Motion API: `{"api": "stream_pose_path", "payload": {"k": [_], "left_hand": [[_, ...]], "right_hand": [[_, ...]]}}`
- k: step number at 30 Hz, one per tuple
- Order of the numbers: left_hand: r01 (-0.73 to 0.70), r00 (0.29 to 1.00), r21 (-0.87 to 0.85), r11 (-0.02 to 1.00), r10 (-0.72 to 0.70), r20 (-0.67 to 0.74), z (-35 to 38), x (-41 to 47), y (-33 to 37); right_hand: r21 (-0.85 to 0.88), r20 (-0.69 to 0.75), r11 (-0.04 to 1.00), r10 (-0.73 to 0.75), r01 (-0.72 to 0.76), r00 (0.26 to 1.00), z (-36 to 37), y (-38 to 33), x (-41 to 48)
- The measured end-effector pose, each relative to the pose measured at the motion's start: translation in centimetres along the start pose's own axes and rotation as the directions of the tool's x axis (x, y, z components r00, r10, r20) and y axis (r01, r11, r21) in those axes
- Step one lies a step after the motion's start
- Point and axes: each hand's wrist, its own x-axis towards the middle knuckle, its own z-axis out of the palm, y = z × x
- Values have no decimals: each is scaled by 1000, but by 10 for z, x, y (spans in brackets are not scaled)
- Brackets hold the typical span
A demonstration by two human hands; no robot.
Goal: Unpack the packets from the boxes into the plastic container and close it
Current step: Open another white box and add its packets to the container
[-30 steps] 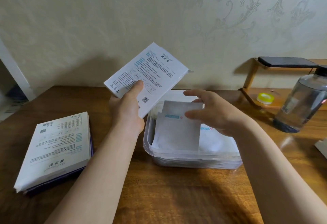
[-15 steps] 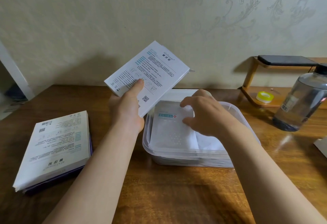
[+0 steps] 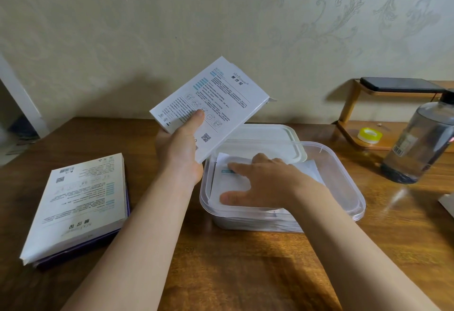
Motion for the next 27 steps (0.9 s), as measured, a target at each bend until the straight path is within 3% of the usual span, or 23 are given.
{"api": "stream_pose_path", "payload": {"k": [4, 9, 15, 18, 20, 22, 23, 25, 26, 27], "left_hand": [[2, 999, -10, 1000, -2, 46, 0, 1, -2], [6, 993, 3, 1000, -6, 115, 2, -1, -1], [10, 978, 45, 999, -20, 208, 8, -7, 1], [3, 969, 62, 998, -18, 246, 9, -11, 4], [0, 961, 61, 998, -17, 277, 11, -12, 6], [-7, 953, 67, 998, -14, 301, 12, -14, 7], [-9, 949, 67, 998, -13, 316, 12, -15, 7], [-8, 937, 70, 998, -17, 348, 14, -16, 7], [-7, 932, 72, 997, -20, 363, 15, -16, 7], [-4, 926, 76, 997, -25, 377, 15, -16, 7]], "right_hand": [[-10, -30, 998, -69, 69, 997, -3, -1, -1], [59, 102, 991, -124, 119, 987, 7, 2, 10], [-36, 145, 992, -114, 121, 983, 12, 1, 15], [147, 69, 984, -112, 101, 991, 0, 7, 6], [370, -74, 928, -17, 43, 997, -13, 21, 0], [665, -196, 742, 70, 81, 978, -27, 40, -10], [793, -228, 589, 50, 156, 972, -33, 53, -14], [952, -242, 166, -101, 256, 965, -40, 75, -24], [964, -265, -22, -173, 266, 948, -44, 82, -30], [951, -298, -144, -195, 273, 934, -46, 87, -34]]}}
